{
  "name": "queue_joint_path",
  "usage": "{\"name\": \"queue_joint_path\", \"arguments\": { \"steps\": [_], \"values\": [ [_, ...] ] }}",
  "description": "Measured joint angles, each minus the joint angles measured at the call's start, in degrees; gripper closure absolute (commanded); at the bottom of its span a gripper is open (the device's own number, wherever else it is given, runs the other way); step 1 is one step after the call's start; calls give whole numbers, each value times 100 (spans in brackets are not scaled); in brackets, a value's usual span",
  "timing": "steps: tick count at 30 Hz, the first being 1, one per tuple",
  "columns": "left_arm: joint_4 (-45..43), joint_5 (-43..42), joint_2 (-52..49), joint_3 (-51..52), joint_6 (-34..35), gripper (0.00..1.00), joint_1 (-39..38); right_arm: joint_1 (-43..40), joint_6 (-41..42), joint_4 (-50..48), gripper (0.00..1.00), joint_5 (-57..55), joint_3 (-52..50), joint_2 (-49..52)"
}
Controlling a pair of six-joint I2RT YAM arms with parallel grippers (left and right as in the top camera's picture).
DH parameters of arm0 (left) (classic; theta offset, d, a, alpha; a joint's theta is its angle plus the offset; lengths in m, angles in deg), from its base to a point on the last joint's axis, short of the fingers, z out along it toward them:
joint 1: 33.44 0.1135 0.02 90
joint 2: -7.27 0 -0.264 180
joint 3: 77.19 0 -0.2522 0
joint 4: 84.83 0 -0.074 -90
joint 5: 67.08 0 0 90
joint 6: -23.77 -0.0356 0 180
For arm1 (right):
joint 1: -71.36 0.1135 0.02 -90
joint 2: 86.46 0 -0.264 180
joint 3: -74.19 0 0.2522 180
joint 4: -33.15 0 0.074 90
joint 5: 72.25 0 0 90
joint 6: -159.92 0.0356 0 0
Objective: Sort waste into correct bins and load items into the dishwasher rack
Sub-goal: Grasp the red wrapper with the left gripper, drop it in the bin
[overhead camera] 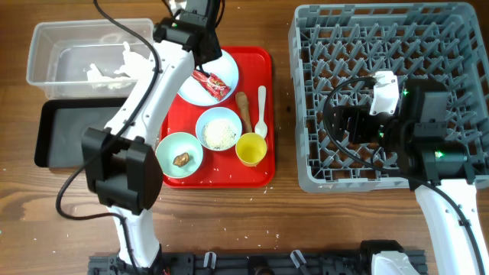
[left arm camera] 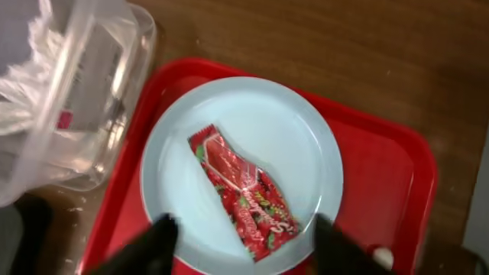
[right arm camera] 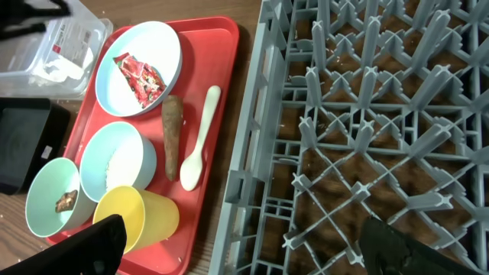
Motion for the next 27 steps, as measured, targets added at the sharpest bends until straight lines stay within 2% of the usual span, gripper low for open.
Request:
{"name": "queue_joint_path", "arguments": {
  "steps": [2, 7, 11, 13, 14, 16, 21, 25, 27],
  "values": [
    [11, -232, -251, -2, 162, 23, 0, 0, 0, -2, 1, 0, 0, 0],
    [15, -658, -1283, 9, 951, 25, 0, 0, 0, 46, 1, 0, 0, 0],
    [11, -732, -1537, 9, 1239, 27, 0, 0, 0, 83, 1, 0, 0, 0],
    [15, -719, -1665, 7, 1266, 32, -2, 0, 0, 81, 1, 0, 0, 0],
    [11, -717, -1661, 2, 1281, 58, 0, 0, 0, 79, 2, 0, 0, 0],
    [13, -710, -1661, 2, 1333, 96, 0, 0, 0, 87, 1, 0, 0, 0],
    [0, -791, -1665, 0, 1220, 96, 11, 0, 0, 125, 1, 0, 0, 0],
    [680, -1001, -1611, -461, 824, 96, 138, 0, 0, 120, 1, 0, 0, 0],
    [885, -1040, -1270, -925, 560, 96, 302, 0, 0, 118, 2, 0, 0, 0]
  ]
}}
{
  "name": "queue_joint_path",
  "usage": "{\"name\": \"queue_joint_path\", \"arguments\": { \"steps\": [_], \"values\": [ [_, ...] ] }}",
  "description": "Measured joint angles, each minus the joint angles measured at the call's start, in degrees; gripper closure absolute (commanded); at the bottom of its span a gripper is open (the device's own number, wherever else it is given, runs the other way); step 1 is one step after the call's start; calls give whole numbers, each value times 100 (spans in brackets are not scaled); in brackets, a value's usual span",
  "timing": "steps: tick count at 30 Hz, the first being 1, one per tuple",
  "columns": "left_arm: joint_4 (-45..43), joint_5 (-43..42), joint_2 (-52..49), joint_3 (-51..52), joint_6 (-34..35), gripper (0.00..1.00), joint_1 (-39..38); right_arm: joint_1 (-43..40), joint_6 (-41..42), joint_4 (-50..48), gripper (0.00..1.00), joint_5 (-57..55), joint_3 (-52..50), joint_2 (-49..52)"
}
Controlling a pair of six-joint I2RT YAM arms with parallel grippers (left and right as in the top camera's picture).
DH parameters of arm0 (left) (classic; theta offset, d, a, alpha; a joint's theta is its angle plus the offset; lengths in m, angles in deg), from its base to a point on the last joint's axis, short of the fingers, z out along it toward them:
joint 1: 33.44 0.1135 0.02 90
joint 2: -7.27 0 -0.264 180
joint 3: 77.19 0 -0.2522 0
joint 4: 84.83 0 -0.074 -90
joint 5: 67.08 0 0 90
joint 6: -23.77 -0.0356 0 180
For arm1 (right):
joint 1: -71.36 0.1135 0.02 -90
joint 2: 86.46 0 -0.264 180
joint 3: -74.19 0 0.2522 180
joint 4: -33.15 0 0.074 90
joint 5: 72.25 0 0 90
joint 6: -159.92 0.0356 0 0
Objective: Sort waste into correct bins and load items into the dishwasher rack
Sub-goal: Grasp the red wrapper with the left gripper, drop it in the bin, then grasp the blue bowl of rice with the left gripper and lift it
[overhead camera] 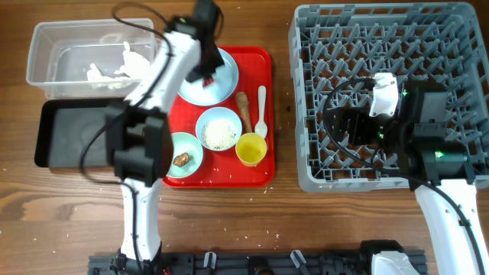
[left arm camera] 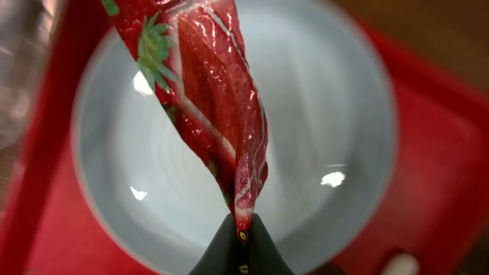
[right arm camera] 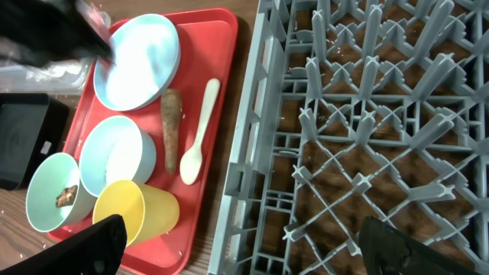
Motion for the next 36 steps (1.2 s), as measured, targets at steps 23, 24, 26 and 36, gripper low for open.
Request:
{"name": "queue_joint_path", "arguments": {
  "steps": [23, 24, 26, 36],
  "values": [
    [586, -599, 501, -562, -1836, 6, 1856, 0, 682, -540, 0, -13, 0, 2],
    [697, -667, 557, -564, -1875, 8, 1707, 0, 745, -575, 0, -15, 0, 4],
    [1060, -791, 605, -564, -1923, 8, 1189, 0, 807, -577, 0, -15, 0, 26],
    [1847, -881, 605, -564, -1620, 23, -26, 0, 850, -573, 0, -17, 0, 498]
  ]
}}
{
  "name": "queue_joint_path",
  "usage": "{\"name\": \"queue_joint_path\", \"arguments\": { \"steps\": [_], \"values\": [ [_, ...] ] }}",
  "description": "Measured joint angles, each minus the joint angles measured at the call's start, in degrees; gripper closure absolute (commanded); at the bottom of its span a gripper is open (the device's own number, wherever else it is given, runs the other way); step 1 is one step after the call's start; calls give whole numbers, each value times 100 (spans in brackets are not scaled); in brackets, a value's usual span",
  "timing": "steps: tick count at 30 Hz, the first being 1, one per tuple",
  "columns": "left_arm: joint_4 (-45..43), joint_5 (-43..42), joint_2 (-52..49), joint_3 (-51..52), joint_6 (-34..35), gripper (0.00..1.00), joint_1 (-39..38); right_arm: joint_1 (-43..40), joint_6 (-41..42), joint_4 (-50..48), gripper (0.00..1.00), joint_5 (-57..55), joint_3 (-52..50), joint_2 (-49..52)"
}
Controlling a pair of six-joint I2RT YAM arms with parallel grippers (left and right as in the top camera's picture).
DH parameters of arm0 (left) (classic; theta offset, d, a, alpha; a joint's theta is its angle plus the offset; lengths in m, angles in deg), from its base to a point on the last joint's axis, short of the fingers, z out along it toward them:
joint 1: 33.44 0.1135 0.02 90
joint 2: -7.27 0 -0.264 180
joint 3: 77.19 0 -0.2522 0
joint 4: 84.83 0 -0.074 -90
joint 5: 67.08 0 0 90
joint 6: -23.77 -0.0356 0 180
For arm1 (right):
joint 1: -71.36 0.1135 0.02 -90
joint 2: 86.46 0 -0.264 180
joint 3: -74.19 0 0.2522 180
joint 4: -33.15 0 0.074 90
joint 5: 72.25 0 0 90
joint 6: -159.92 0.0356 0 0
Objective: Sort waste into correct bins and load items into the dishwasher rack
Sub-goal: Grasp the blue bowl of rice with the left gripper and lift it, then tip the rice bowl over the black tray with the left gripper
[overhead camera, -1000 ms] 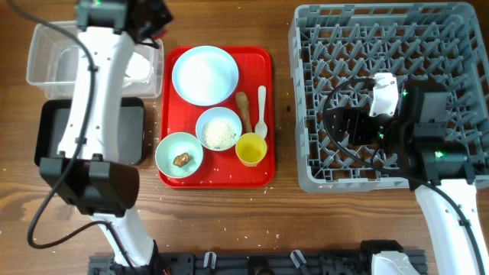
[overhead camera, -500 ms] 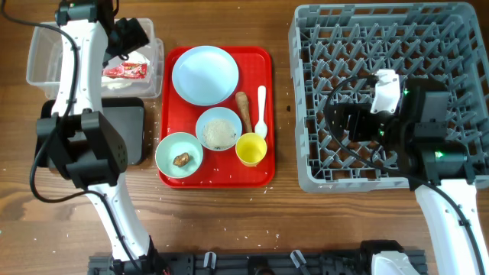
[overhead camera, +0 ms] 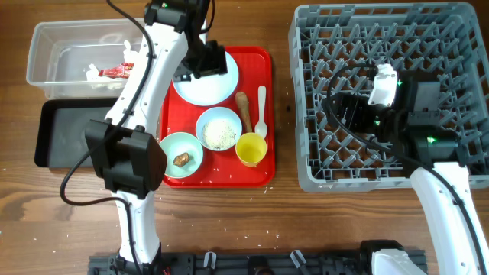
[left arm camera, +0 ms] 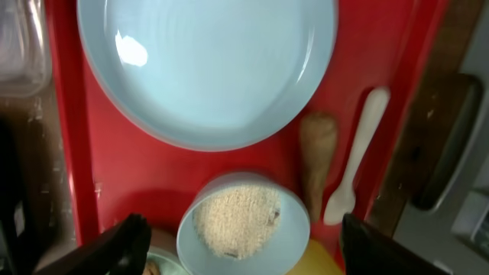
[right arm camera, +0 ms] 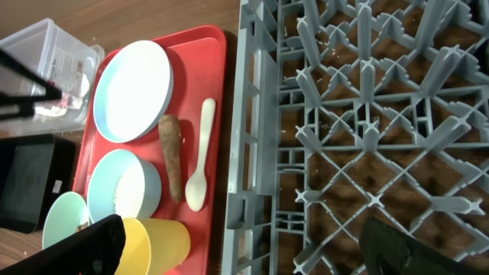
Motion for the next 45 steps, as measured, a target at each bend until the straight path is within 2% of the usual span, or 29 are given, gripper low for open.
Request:
{"name": "queue_joint_path", "arguments": {
  "steps": [6, 10, 15, 18, 19, 22, 23, 26, 29, 37, 42, 45],
  "values": [
    [1373, 4, 0, 46, 603, 31, -107, 0, -7, -2, 0, 0, 0, 4],
    [1316, 94, 9, 507, 691, 31, -573, 0, -111, 0, 0, 0, 0, 4],
    [293, 308, 9, 636, 315, 31, -1095, 0, -136, 22, 0, 2, 0, 9],
    [-455, 315, 37, 887, 136, 48, -1370, 0, -136, 87, 0, 0, 0, 11],
    [-717, 315, 48, 1086, 173, 51, -1394, 0, -136, 105, 0, 0, 0, 11],
    [-1644, 302, 70, 2087, 721, 60, -1401, 0, -136, 120, 0, 0, 0, 13],
    [-1810, 299, 70, 2240, 804, 64, -1401, 0, -136, 127, 0, 2, 0, 13],
    [-2181, 284, 70, 2603, 1010, 83, -1401, 0, -136, 192, 0, 0, 0, 15],
    [-2337, 264, 70, 2791, 1080, 95, -1403, 0, -136, 234, 0, 2, 0, 15],
    [-2251, -4, 129, 2787, 1115, 96, -1401, 0, -136, 236, 0, 0, 0, 15],
    [-1462, -664, 367, 1906, 1095, 96, -1270, 0, -136, 238, 0, 0, 0, 15],
    [-1064, -785, 966, 1676, 1003, 96, -680, 0, -136, 236, 0, 0, 0, 15]
  ]
}}
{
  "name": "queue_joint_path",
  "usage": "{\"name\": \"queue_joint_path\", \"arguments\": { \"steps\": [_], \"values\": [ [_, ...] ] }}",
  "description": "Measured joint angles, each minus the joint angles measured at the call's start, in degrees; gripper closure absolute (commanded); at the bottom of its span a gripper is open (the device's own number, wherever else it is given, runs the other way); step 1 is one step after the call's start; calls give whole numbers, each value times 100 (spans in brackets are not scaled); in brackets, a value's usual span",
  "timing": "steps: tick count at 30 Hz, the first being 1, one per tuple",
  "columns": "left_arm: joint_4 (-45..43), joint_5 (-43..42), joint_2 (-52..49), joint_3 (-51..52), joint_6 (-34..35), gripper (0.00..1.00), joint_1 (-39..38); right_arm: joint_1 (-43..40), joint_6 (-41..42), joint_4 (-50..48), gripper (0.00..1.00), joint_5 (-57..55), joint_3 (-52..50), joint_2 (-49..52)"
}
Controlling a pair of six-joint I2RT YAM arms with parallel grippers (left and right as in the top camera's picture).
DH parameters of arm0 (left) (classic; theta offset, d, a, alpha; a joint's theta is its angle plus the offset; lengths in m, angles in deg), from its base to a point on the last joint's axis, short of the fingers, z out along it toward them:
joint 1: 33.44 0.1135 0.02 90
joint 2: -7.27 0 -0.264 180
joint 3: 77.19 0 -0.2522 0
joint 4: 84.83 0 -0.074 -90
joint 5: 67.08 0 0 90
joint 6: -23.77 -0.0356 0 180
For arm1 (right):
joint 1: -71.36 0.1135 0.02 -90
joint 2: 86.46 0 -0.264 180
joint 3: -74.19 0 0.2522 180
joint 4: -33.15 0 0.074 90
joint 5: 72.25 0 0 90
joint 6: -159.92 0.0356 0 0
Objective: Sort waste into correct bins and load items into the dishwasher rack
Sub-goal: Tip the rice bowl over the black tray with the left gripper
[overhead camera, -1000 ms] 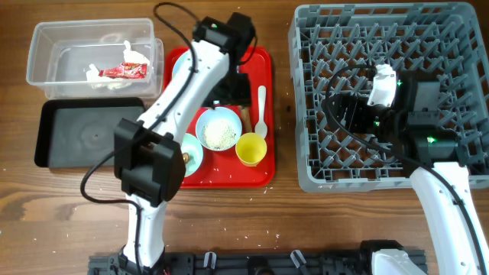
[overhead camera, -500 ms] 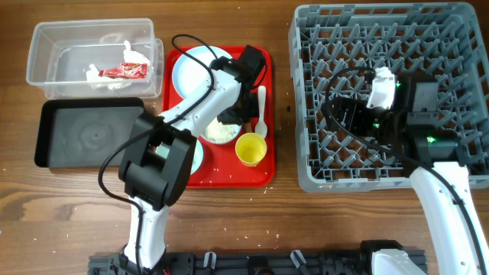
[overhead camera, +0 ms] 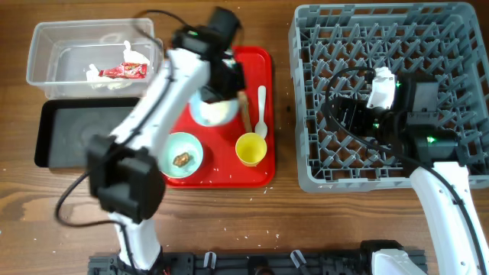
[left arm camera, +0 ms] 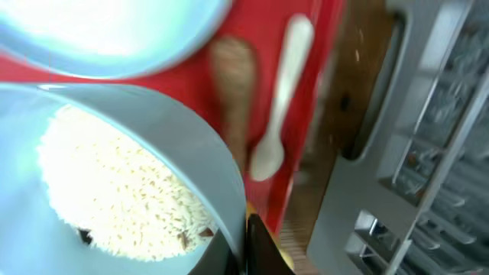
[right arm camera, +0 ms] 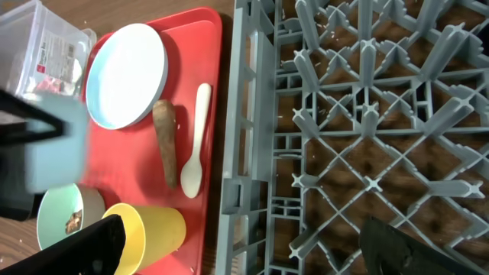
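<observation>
My left gripper (left arm camera: 244, 229) is shut on the rim of the light blue bowl of rice (left arm camera: 114, 176), held just above the red tray (overhead camera: 262, 63). In the overhead view the bowl (overhead camera: 212, 111) covers part of the pale blue plate (right arm camera: 126, 74). A white spoon (overhead camera: 261, 109), a brown stick-like piece (overhead camera: 244, 107), a yellow cup (overhead camera: 250, 148) and a green bowl (overhead camera: 180, 155) with a brown scrap rest on the tray. My right gripper (right arm camera: 248, 252) hangs open over the grey dishwasher rack (overhead camera: 306, 177).
A clear plastic bin (overhead camera: 46, 46) at the back left holds a red wrapper (overhead camera: 126, 71) and white scraps. A black tray bin (overhead camera: 69, 137) lies in front of it. The rack fills the right side of the wooden table.
My left gripper was open above the plate and the rice bowl; now it is shut on the bowl's rim, and the bowl is raised from its place. The right arm barely moved.
My left gripper first hung open over the red wrapper on the plate. Then it was shut on the wrapper, lifted off the plate. Later the wrapper lay in the clear bin and the gripper was open over the tray. Now it holds the rice bowl.
</observation>
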Motion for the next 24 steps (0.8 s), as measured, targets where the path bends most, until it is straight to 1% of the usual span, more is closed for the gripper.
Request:
{"name": "queue_joint_path", "arguments": {
  "steps": [2, 4, 5, 6, 7, 8, 10, 11, 15, 16, 19, 24],
  "values": [
    [363, -24, 269, -35, -157, 96, 525, 0, 0, 2, 0, 0, 0, 0],
    [678, -57, 428, -37, -431, 96, 1279, 0, 0, -2, 0, 0, 0, 0],
    [815, -144, 435, -46, -636, 96, 1508, 0, 0, -2, 0, 0, 0, 0],
    [1049, -367, 435, -33, -960, 96, 1961, 0, 0, -2, 0, 0, 0, 0],
    [1058, -511, 435, -22, -1233, 96, 2417, 0, 0, -2, 0, 0, 0, 0],
    [1040, -785, 435, 15, -1646, 96, 3018, 0, 0, -2, 0, 0, 0, 0],
    [949, -1263, 442, 216, -2212, 96, 3654, 0, 0, -4, 0, 0, 0, 0],
    [870, -1714, 450, 518, -2691, 96, 4096, 0, 0, -2, 0, 2, 0, 0],
    [155, -2981, 455, 1631, -3663, 96, 5322, 0, 0, 0, 0, 0, 0, 0],
    [85, -3143, 455, 1762, -3751, 96, 5506, 0, 0, 2, 0, 0, 0, 0],
    [-13, -4063, 455, 2083, -4131, 96, 6242, 0, 0, 0, 0, 2, 0, 0],
    [-166, -5143, 455, 2103, -4273, 96, 6994, 0, 0, 2, 0, 2, 0, 0]
  ]
}}
